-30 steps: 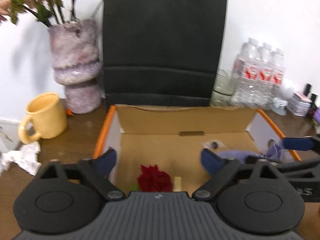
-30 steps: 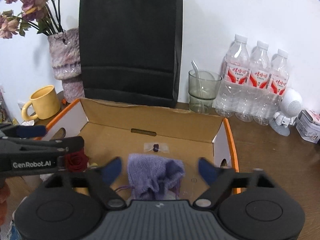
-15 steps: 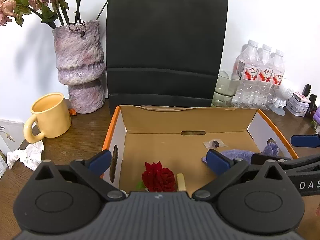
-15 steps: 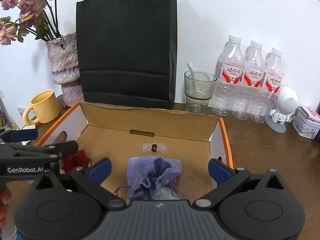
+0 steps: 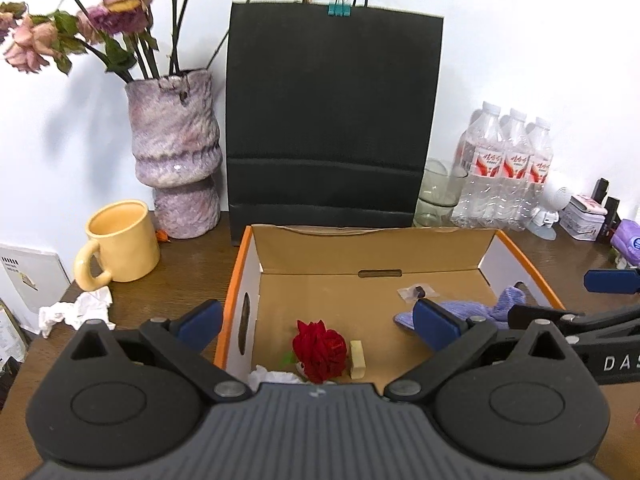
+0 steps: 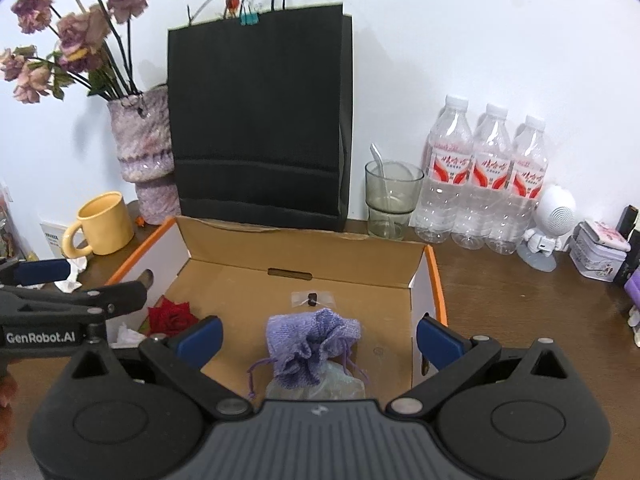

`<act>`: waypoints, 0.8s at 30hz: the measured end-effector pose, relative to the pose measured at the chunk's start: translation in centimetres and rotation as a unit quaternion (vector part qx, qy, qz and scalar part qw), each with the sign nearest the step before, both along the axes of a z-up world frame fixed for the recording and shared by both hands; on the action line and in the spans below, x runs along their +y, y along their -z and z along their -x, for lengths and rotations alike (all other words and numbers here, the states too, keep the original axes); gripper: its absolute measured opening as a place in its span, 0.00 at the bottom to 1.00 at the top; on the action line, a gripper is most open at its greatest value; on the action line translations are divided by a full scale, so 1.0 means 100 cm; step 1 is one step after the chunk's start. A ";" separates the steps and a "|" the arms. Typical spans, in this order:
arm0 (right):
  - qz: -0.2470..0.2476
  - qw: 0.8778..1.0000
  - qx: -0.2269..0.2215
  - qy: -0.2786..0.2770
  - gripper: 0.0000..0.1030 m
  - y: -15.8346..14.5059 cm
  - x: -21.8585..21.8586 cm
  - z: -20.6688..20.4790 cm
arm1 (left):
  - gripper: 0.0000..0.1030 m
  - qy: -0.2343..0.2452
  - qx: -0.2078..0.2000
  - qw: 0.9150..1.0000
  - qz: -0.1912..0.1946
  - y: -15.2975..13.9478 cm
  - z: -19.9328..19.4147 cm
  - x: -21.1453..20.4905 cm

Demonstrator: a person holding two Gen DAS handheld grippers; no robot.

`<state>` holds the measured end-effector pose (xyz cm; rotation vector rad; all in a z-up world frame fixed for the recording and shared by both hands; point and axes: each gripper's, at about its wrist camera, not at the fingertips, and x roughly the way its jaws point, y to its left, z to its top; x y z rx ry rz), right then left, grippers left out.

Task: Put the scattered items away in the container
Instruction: 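Carry the pouch and snack into the box and open both tools, then withdraw both tools from the box toward the remaining items on the table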

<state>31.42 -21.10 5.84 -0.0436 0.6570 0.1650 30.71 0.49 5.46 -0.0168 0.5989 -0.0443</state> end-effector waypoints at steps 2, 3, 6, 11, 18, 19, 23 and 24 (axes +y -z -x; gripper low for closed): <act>0.001 1.000 -0.006 0.000 1.00 -0.007 0.000 0.009 | 1.00 0.000 -0.004 1.000 -0.001 -0.005 0.010 0.001; 0.001 1.000 -0.010 -0.001 1.00 -0.010 0.000 0.015 | 1.00 0.000 -0.006 1.000 0.000 -0.008 0.015 0.001; -0.001 1.000 -0.018 -0.002 1.00 -0.018 -0.002 0.031 | 1.00 0.000 -0.012 1.000 0.003 -0.013 0.033 0.004; -0.001 1.000 -0.029 -0.002 1.00 -0.023 -0.008 0.063 | 1.00 0.004 -0.020 1.000 0.006 -0.016 0.063 0.013; 0.005 0.999 -0.033 -0.004 1.00 -0.015 -0.011 0.103 | 1.00 0.005 -0.021 1.000 0.005 -0.009 0.100 0.027; 0.004 0.999 -0.032 -0.004 1.00 -0.013 -0.011 0.108 | 1.00 0.004 -0.020 1.000 0.005 -0.006 0.105 0.029; 0.003 1.000 -0.030 -0.003 1.00 -0.004 -0.015 0.128 | 1.00 0.001 -0.013 1.000 0.010 0.005 0.123 0.038; 0.003 1.000 -0.029 -0.002 1.00 -0.001 -0.015 0.132 | 1.00 0.000 -0.011 1.000 0.012 0.008 0.128 0.041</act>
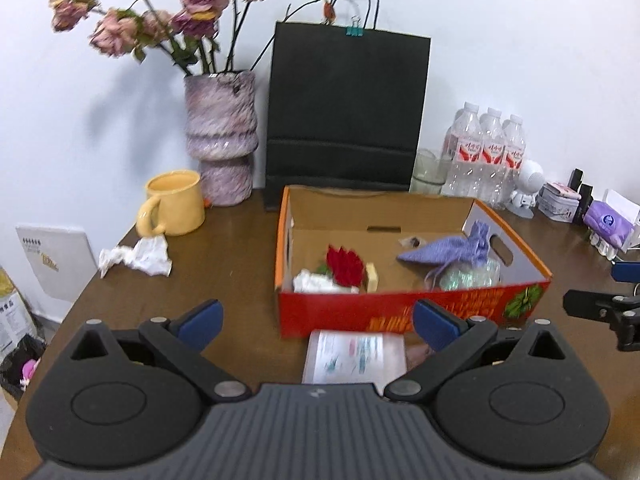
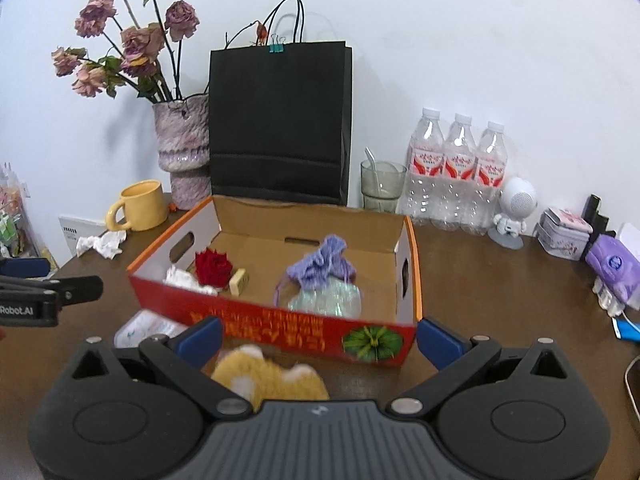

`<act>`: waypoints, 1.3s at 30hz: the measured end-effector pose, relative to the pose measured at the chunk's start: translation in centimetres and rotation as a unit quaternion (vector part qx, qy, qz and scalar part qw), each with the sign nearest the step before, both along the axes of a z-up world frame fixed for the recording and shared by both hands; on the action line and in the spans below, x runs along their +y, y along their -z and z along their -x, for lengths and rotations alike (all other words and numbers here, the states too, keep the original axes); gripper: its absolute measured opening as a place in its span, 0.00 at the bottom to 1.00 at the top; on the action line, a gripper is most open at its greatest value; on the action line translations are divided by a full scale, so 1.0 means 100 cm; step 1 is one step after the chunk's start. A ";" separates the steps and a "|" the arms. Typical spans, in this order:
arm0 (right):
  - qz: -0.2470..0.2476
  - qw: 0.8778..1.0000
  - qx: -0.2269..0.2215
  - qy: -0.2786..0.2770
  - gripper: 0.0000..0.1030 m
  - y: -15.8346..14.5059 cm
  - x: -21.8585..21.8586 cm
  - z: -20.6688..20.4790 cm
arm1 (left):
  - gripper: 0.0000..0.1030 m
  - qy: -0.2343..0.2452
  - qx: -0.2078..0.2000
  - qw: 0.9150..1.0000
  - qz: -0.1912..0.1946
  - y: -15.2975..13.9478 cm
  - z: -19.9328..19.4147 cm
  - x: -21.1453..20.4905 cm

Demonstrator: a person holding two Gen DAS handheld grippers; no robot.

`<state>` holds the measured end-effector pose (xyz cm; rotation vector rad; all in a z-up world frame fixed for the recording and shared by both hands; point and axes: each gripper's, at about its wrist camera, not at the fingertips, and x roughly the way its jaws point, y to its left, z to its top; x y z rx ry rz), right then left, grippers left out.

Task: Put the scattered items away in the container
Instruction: 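Withdraw both tools from the box toward the remaining items on the table, then grasp the blue-and-white snack bag with the left tool while the right tool grasps the clear packet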

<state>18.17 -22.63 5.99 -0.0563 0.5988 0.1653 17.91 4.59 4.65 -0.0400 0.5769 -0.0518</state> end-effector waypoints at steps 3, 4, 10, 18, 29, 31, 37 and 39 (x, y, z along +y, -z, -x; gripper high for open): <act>0.002 1.000 0.004 0.002 1.00 0.009 -0.003 0.012 | 1.00 -0.005 0.008 1.000 0.006 0.010 0.010 0.006; 0.002 1.000 0.007 0.002 1.00 0.013 -0.004 0.015 | 1.00 -0.007 0.011 1.000 0.008 0.013 0.013 0.009; 0.007 1.000 0.024 0.011 1.00 0.038 -0.009 0.031 | 1.00 -0.012 0.033 0.999 0.019 0.037 0.026 0.019; 0.020 0.998 0.049 0.019 1.00 0.072 -0.012 0.037 | 1.00 -0.011 0.055 0.998 0.021 0.060 0.027 0.022; 0.031 0.997 0.064 0.029 0.98 0.102 -0.005 0.031 | 1.00 -0.007 0.068 0.998 0.008 0.085 0.009 0.009; 0.032 0.997 0.062 0.029 0.96 0.104 -0.005 0.029 | 1.00 -0.008 0.069 0.998 0.004 0.087 0.005 0.008; 0.032 0.997 0.065 0.024 0.82 0.109 -0.003 0.023 | 1.00 -0.010 0.079 0.997 -0.005 0.096 -0.004 0.004; 0.028 0.997 0.070 0.024 0.80 0.112 -0.004 0.021 | 1.00 -0.008 0.083 0.997 -0.002 0.099 -0.006 0.004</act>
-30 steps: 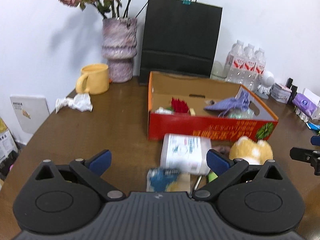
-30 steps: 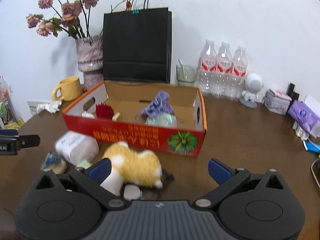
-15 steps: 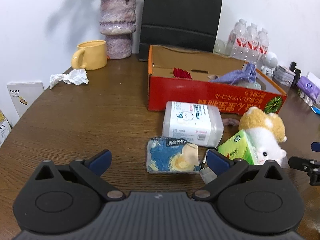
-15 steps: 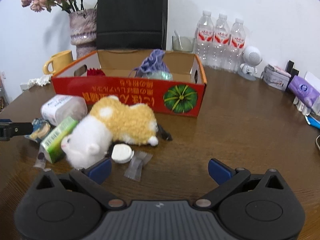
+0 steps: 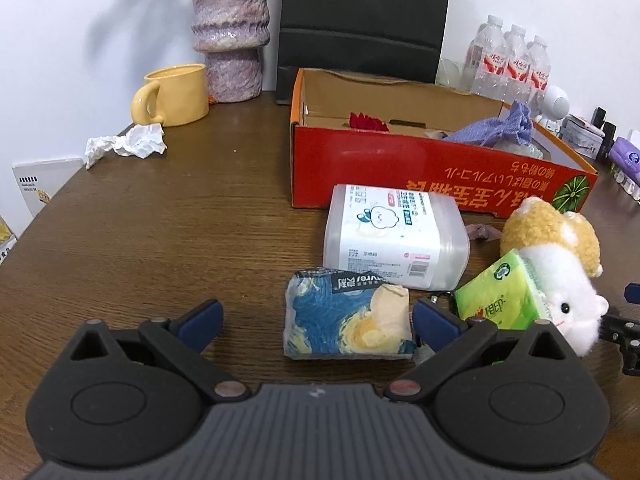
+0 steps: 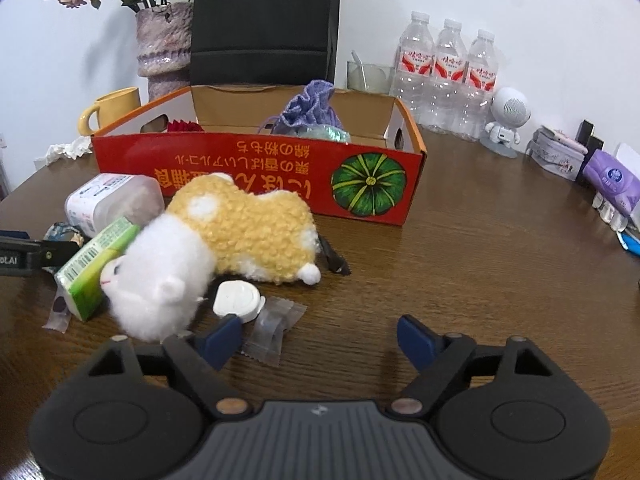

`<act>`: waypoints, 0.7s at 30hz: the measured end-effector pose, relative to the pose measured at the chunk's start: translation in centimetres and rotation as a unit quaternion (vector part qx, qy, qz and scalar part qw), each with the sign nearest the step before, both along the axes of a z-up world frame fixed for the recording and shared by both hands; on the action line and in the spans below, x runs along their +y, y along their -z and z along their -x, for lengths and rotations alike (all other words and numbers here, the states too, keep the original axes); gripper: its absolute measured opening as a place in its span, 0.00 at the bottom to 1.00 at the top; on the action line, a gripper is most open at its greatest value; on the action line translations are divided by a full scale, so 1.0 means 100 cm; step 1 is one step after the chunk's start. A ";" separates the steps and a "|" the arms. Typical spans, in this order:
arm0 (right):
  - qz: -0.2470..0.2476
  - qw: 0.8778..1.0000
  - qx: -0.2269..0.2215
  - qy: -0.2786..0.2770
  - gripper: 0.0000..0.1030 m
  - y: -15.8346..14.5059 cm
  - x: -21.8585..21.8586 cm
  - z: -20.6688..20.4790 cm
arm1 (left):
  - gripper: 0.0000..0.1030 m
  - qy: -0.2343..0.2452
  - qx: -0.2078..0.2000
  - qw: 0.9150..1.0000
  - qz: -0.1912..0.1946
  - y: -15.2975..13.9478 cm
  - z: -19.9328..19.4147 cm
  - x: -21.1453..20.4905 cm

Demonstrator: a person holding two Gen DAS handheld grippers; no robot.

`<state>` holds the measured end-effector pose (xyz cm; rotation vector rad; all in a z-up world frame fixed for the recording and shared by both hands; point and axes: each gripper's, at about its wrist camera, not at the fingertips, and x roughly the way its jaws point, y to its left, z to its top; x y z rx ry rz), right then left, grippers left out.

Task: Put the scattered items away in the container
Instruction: 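Grasp the blue-and-white snack bag with the left tool while the right tool grasps the clear packet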

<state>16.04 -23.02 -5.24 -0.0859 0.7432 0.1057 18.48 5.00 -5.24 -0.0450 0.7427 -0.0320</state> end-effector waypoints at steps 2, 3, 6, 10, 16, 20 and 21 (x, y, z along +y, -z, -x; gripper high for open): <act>-0.008 1.000 0.000 0.000 0.76 0.002 -0.002 0.000 | 0.98 0.001 0.000 1.000 -0.005 0.002 -0.001 -0.001; -0.013 1.000 0.001 -0.001 0.74 0.002 -0.003 0.000 | 0.96 0.003 -0.001 1.000 -0.008 0.002 -0.001 -0.002; -0.019 1.000 0.000 -0.004 0.58 0.001 -0.003 0.000 | 0.79 0.002 -0.008 1.000 -0.020 0.001 0.000 -0.004; -0.031 0.999 0.001 -0.010 0.22 -0.001 -0.005 0.002 | 0.50 0.005 -0.013 1.000 -0.019 -0.003 0.004 -0.001; -0.041 0.999 -0.009 -0.006 0.20 -0.005 -0.011 0.010 | 0.41 0.012 -0.028 0.999 -0.011 -0.012 0.015 0.002; -0.044 0.999 -0.018 -0.004 0.20 -0.011 -0.013 0.015 | 0.40 0.018 -0.041 0.999 -0.006 -0.020 0.024 0.002; -0.044 0.999 -0.021 -0.003 0.20 -0.013 -0.014 0.017 | 0.40 0.021 -0.045 0.999 -0.005 -0.022 0.026 0.001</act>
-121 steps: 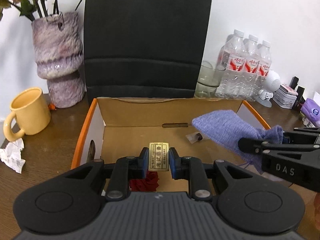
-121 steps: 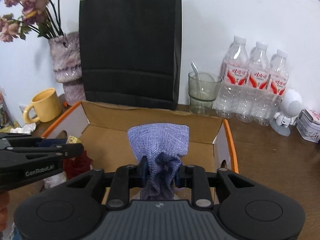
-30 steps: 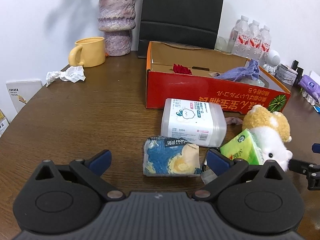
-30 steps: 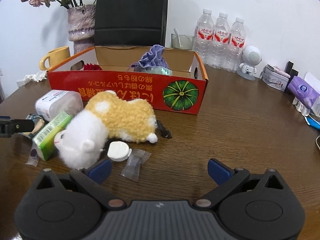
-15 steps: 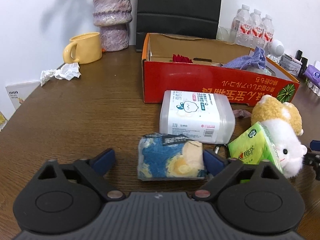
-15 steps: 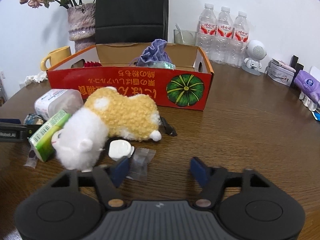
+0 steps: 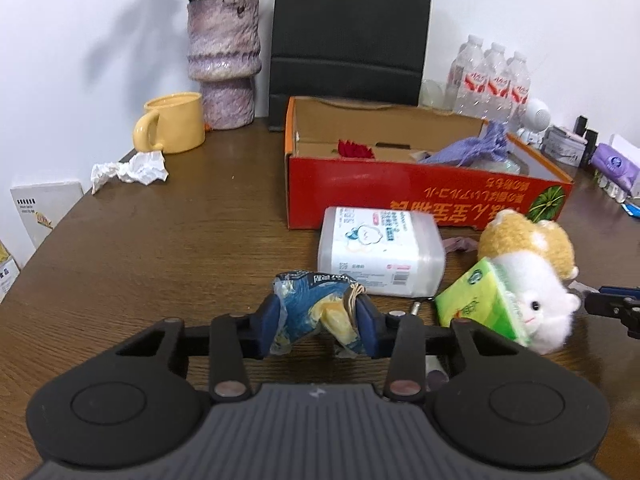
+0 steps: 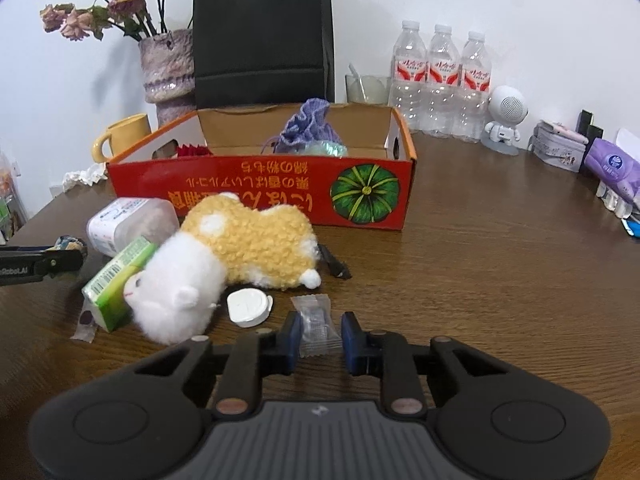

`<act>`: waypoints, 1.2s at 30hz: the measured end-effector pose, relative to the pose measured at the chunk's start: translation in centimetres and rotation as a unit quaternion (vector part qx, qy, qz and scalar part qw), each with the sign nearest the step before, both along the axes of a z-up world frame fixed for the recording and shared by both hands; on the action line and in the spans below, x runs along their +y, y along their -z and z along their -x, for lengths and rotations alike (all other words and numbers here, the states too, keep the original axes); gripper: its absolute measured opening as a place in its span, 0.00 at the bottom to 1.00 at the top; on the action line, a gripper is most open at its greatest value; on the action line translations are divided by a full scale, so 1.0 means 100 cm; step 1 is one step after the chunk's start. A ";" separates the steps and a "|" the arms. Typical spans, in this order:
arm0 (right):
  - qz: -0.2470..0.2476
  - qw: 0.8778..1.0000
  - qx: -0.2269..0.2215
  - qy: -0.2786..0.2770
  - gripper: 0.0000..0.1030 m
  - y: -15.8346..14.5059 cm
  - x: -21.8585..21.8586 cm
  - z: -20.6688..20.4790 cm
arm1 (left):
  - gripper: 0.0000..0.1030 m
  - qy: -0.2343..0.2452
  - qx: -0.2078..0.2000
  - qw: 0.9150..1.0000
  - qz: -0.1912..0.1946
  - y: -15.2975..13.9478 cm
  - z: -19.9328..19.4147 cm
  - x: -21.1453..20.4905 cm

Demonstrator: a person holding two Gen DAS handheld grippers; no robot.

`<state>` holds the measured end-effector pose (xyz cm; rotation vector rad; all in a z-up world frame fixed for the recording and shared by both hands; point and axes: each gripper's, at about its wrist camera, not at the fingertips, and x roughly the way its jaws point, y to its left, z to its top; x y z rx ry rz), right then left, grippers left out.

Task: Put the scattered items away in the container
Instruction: 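Grasp the blue-and-white snack bag with the left tool while the right tool grasps the clear packet, then carry the snack bag and clear packet into the box and open both tools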

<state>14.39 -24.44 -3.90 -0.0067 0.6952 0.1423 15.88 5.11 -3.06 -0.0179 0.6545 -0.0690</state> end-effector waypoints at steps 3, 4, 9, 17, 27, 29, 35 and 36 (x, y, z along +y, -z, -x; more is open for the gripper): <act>-0.001 1.000 -0.009 0.001 0.20 -0.006 -0.002 0.003 | 0.40 0.005 -0.010 1.000 0.000 -0.006 0.005 -0.002; -0.001 1.000 -0.012 0.001 0.20 -0.009 -0.002 0.004 | 0.40 0.007 -0.013 1.000 0.001 -0.008 0.007 -0.002; -0.005 1.000 -0.025 0.003 0.20 -0.018 -0.004 0.008 | 0.40 0.012 -0.024 1.000 0.003 -0.016 0.012 -0.003; -0.008 0.999 -0.052 -0.002 0.20 -0.041 -0.005 0.003 | 0.40 0.034 -0.050 0.998 0.007 -0.040 0.010 -0.010; 0.013 0.994 -0.106 -0.034 0.20 -0.093 0.020 -0.046 | 0.40 0.074 -0.101 0.992 -0.010 -0.082 -0.033 -0.046; 0.019 0.993 -0.110 -0.039 0.20 -0.099 0.029 -0.061 | 0.40 0.079 -0.102 0.991 -0.018 -0.084 -0.048 -0.053; 0.015 0.993 -0.098 -0.061 0.20 -0.104 0.049 -0.113 | 0.40 0.073 -0.087 0.993 -0.021 -0.079 -0.096 -0.058; 0.014 0.993 -0.095 -0.063 0.20 -0.102 0.052 -0.121 | 0.40 0.071 -0.083 0.994 -0.020 -0.077 -0.104 -0.058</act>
